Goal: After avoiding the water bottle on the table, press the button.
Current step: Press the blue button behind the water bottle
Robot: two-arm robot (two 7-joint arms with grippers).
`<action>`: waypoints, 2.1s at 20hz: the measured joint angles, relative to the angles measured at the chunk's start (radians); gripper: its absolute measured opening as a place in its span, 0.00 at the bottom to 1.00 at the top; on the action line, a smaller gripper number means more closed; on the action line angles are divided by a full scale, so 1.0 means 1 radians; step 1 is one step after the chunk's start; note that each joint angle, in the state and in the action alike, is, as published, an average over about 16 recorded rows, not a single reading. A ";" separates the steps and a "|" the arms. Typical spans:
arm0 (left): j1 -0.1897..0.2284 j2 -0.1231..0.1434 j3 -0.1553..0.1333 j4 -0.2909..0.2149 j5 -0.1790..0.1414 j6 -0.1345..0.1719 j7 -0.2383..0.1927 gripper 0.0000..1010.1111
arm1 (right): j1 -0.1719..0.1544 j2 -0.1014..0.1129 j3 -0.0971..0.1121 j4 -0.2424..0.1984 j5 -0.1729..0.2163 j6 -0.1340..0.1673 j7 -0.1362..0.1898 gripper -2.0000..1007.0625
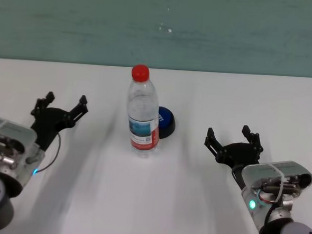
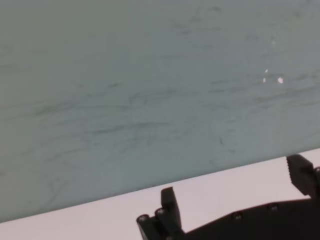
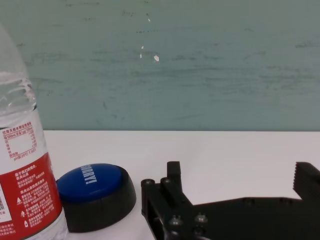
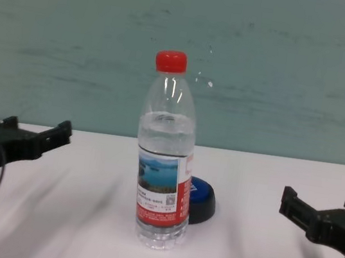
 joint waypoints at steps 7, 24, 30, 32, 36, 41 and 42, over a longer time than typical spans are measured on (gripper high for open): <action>0.084 0.017 -0.029 -0.098 -0.042 0.026 -0.011 1.00 | 0.000 0.000 0.000 0.000 0.000 0.000 0.000 1.00; 0.283 0.055 -0.039 -0.304 -0.113 0.053 -0.044 1.00 | 0.000 0.000 0.000 0.000 0.000 0.000 0.000 1.00; 0.315 0.065 -0.017 -0.339 -0.117 0.042 -0.055 1.00 | 0.000 0.000 0.000 0.000 0.000 0.000 0.000 1.00; 0.321 0.067 -0.008 -0.346 -0.116 0.038 -0.056 1.00 | 0.000 0.000 0.000 0.000 0.000 0.000 0.000 1.00; 0.327 0.069 0.009 -0.355 -0.112 0.032 -0.057 1.00 | 0.000 0.000 0.000 0.000 0.000 0.000 0.000 1.00; 0.330 0.070 0.026 -0.361 -0.107 0.029 -0.056 1.00 | 0.000 0.000 0.000 0.000 0.000 0.000 0.000 1.00; 0.330 0.071 0.028 -0.362 -0.106 0.028 -0.055 1.00 | 0.000 0.000 0.000 0.000 0.000 0.000 0.000 1.00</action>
